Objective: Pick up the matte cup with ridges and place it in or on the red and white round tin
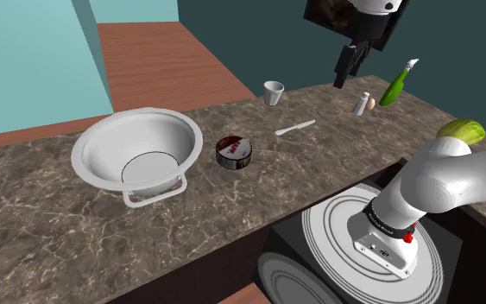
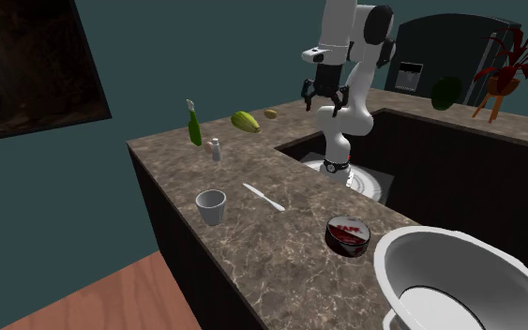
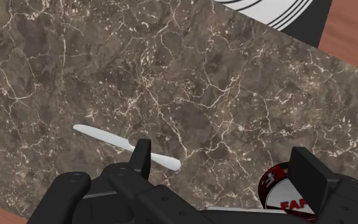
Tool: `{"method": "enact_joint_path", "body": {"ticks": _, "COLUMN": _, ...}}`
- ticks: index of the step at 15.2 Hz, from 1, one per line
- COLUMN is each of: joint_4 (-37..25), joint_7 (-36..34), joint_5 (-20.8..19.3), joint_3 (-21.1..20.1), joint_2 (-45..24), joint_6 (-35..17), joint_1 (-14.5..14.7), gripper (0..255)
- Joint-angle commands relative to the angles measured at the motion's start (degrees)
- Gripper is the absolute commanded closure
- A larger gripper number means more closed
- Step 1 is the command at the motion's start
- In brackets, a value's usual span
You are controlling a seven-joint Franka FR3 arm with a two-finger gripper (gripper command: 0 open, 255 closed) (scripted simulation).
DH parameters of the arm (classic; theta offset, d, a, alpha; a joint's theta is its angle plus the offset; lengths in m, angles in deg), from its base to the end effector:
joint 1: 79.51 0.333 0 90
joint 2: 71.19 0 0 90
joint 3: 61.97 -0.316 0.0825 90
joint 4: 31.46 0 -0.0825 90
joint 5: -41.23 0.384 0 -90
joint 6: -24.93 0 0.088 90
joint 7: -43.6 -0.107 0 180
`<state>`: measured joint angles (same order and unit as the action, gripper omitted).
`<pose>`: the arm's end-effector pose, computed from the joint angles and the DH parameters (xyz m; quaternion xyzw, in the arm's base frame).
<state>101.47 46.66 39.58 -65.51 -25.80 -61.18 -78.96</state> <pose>0.2978 0.0244 0.6030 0.9979 0.0521 -0.0129 0.0364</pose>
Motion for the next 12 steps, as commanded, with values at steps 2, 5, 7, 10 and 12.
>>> {"method": "enact_joint_path", "body": {"ticks": 2, "joint_4": -0.19, "joint_7": 0.30, "joint_5": -0.47, "joint_3": 0.22, "joint_2": -1.85, "joint_6": -1.47, "joint_1": -0.23, "gripper": 0}}
{"method": "enact_joint_path", "body": {"ticks": 5, "joint_4": -1.23, "joint_7": 1.12, "joint_5": -1.83, "joint_3": 0.81, "joint_2": -7.63, "joint_6": -5.68, "joint_1": -0.94, "gripper": 0}}
{"method": "enact_joint_path", "body": {"ticks": 7, "joint_4": -2.31, "joint_7": 1.58, "joint_5": -2.71, "joint_3": 1.18, "joint_2": -11.65, "joint_6": -8.27, "joint_1": -1.40, "gripper": 0}}
{"method": "enact_joint_path", "body": {"ticks": 10, "joint_4": -4.49, "joint_7": 2.15, "joint_5": -3.99, "joint_3": 1.70, "joint_2": -17.86, "joint_6": -11.79, "joint_1": -2.06, "gripper": 0}}
{"method": "enact_joint_path", "body": {"ticks": 12, "joint_4": -6.32, "joint_7": 2.48, "joint_5": -4.82, "joint_3": 2.03, "joint_2": -22.10, "joint_6": -13.87, "joint_1": -2.47, "gripper": 0}}
